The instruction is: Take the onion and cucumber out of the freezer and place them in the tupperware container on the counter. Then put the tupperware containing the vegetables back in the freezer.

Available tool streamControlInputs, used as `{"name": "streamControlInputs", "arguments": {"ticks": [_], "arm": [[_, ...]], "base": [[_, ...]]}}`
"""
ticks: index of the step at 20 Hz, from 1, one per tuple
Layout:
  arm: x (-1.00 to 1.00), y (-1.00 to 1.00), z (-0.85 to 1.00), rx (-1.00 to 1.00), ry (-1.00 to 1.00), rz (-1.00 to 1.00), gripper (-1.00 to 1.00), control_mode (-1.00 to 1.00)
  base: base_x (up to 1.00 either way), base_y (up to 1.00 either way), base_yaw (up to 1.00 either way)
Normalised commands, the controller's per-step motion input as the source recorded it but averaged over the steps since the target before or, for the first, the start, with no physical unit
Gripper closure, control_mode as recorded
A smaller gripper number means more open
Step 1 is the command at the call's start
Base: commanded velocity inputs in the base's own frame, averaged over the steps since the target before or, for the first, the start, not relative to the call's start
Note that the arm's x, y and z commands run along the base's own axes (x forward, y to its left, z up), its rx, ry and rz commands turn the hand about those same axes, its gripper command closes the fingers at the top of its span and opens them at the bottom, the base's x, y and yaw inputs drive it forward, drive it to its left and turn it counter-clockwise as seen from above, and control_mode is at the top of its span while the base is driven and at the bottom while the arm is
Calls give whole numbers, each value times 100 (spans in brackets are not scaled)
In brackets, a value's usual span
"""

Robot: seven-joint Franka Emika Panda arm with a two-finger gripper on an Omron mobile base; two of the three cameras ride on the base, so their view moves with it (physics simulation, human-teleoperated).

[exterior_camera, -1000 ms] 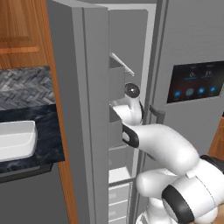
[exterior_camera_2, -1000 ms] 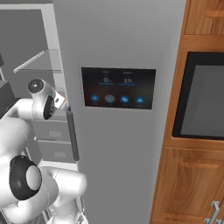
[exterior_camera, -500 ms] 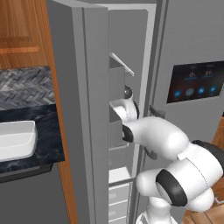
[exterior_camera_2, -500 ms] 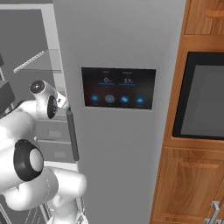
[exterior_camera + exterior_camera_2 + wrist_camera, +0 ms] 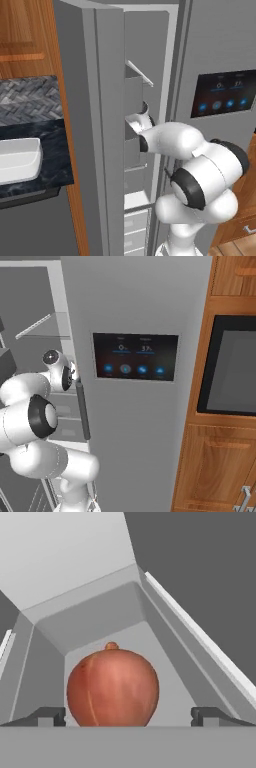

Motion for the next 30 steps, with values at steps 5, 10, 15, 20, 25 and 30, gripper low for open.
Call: {"name": "streamControlInputs", "arguments": {"ticks": [5,10,15,20,25,30], "arm": [[33,9,-14,0,2,0,-100,-100],[27,11,-13,0,4,0,-100,-100],[17,9,-15,-1,7,0,-100,-100],[0,1,-29,-3,8,0,-100,-100],[0,7,-37,-3,8,0,100,-100],[-3,0,-29,0,1,0,100,-100]], "base": [[0,0,0],[0,0,0],[0,0,0],[0,0,0],[0,0,0],[0,0,0]]}}
